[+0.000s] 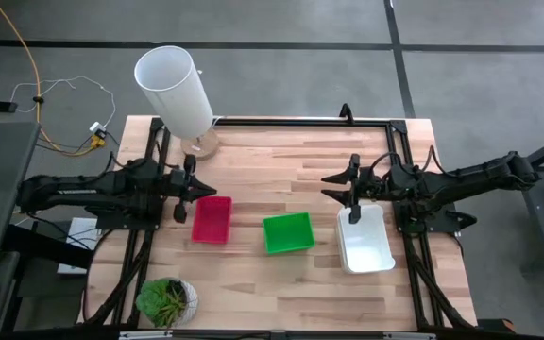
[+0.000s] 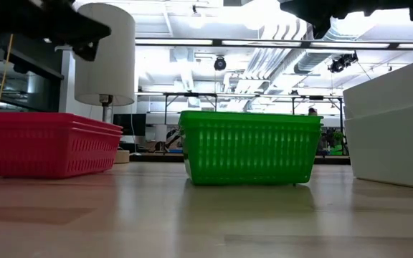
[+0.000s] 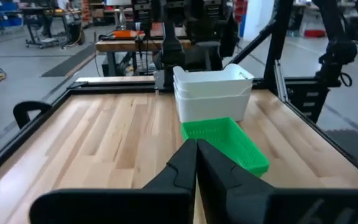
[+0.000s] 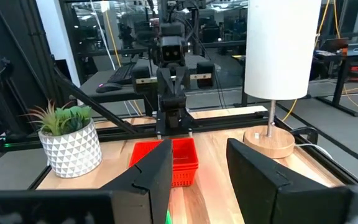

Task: Stack baskets by color
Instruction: Return to Home Position

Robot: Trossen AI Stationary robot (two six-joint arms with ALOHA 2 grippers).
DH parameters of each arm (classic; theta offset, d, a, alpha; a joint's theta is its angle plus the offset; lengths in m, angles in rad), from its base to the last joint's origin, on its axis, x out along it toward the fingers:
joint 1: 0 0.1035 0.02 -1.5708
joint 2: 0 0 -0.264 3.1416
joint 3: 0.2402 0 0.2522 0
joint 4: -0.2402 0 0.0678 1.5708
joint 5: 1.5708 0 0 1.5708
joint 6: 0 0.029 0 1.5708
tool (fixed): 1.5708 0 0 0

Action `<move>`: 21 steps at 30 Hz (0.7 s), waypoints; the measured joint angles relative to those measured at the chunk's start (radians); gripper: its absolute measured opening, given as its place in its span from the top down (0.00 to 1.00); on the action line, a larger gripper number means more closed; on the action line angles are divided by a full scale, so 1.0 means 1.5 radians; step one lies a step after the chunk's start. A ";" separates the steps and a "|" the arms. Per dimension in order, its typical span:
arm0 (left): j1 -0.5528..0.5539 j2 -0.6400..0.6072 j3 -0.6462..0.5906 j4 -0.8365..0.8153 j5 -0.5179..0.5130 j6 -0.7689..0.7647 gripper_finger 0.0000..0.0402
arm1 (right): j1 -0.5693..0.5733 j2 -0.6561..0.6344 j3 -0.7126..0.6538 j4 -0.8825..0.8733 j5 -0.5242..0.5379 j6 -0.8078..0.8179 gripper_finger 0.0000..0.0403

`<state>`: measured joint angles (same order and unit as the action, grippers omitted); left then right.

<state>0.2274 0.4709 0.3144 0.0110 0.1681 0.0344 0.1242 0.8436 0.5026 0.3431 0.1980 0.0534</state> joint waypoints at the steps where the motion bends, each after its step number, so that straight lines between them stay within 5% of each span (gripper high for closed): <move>1: -0.004 -0.013 -0.015 0.007 -0.004 -0.007 1.00 | 0.000 0.000 0.000 0.000 0.000 0.001 0.66; 10: -0.040 -0.122 -0.157 0.079 -0.032 -0.057 1.00 | 0.000 -0.013 0.000 -0.002 -0.008 0.029 0.66; 21: -0.043 -0.228 -0.203 0.008 -0.067 -0.082 1.00 | 0.000 -0.082 0.000 -0.062 -0.009 0.059 0.66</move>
<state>0.1633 0.1282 0.0101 0.0237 0.0677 -0.0890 0.1242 0.7212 0.5026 0.2504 0.1841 0.1413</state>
